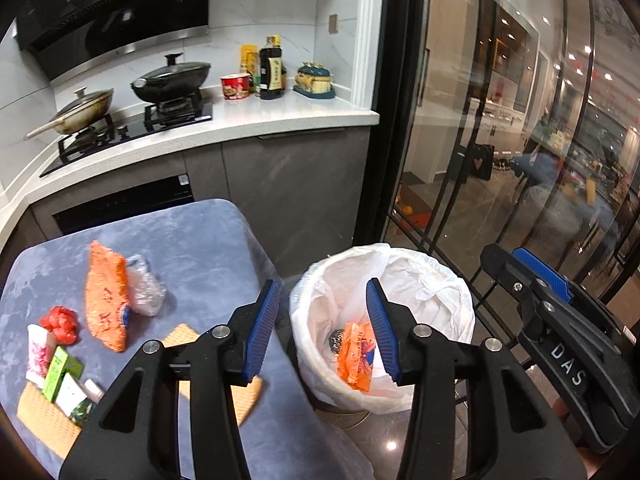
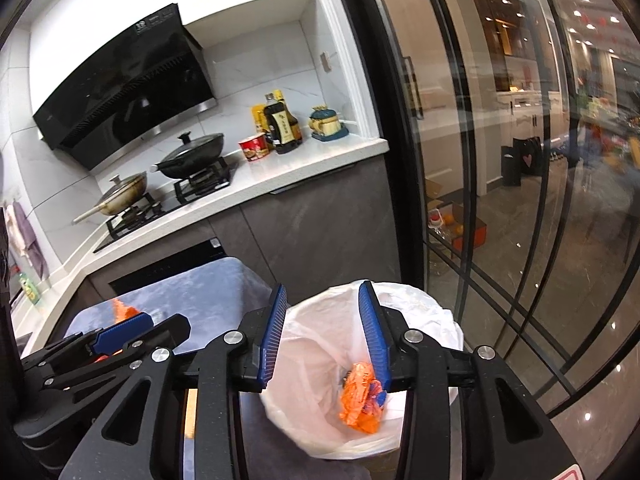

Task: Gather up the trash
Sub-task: 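Open both tools above the bin to drop the bag and towel, then move both open tools back over the orange foam nets on the table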

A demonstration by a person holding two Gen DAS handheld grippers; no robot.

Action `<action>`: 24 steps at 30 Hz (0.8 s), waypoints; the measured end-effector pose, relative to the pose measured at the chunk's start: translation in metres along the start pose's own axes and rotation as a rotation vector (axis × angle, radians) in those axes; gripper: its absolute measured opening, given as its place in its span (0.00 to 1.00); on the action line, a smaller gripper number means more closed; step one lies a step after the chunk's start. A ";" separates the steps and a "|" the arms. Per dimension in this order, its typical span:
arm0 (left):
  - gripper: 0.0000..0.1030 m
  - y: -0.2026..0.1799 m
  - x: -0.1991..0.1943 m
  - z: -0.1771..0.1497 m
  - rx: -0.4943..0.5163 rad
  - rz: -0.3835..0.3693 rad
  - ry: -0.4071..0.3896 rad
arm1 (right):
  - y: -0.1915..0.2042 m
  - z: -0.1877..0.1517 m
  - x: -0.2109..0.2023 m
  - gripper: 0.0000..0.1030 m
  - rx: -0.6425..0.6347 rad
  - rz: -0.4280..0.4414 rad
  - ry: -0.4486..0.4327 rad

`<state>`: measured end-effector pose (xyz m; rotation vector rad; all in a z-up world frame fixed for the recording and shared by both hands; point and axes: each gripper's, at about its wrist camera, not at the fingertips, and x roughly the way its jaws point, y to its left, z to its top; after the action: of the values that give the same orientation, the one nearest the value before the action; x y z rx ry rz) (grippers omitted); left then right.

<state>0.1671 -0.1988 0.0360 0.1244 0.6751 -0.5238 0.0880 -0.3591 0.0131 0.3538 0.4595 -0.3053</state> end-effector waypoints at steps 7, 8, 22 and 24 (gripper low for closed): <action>0.46 0.032 -0.030 -0.005 -0.041 0.037 -0.030 | 0.036 -0.005 -0.018 0.42 -0.039 0.043 -0.013; 0.47 0.037 -0.034 -0.006 -0.050 0.046 -0.034 | 0.043 -0.007 -0.020 0.42 -0.047 0.052 -0.011; 0.66 0.144 -0.099 -0.053 -0.195 0.218 -0.047 | 0.124 -0.038 -0.035 0.50 -0.126 0.155 0.025; 0.68 0.159 -0.106 -0.061 -0.223 0.241 -0.039 | 0.132 -0.044 -0.034 0.50 -0.135 0.163 0.040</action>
<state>0.1429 -0.0003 0.0458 -0.0147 0.6659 -0.2172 0.0909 -0.2168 0.0272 0.2643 0.4845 -0.1085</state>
